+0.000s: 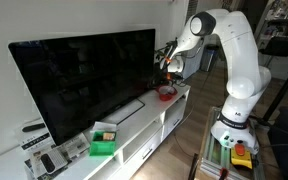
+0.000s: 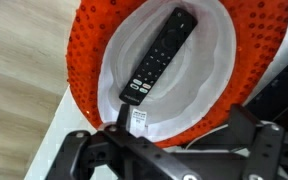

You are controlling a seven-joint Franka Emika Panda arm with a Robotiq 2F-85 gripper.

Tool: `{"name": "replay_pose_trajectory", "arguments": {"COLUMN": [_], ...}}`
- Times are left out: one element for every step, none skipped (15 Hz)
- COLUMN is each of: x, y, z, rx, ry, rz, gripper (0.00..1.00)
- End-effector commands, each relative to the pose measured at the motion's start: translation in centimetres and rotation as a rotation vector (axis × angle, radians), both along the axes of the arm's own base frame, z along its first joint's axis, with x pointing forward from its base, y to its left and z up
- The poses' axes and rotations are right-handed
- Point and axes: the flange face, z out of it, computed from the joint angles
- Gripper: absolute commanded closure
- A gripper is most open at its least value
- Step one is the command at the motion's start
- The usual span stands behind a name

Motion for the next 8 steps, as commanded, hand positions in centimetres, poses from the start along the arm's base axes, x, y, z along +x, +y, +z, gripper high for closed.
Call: {"name": "replay_pose_trajectory", "arguments": {"x": [-0.4, -0.2, -0.1, 0.0, 0.1, 0.3, 0.3, 0.4], "y": [1.7, 2.2, 2.9, 3.7, 4.4, 5.3, 6.1, 7.0], "z": [1.4, 1.5, 1.5, 1.5, 1.4, 1.3, 1.1, 0.8], "rx": [-0.022, -0.021, -0.02, -0.019, -0.016, -0.016, -0.013, -0.005], "ry": [-0.002, 0.0, 0.004, 0.009, 0.014, 0.015, 0.02, 0.028], "rz": [0.2, 0.255, 0.309, 0.366, 0.42, 0.475, 0.53, 0.586], "gripper": [0.0, 0.0, 0.0, 0.0, 0.0, 0.0, 0.0, 0.0]}}
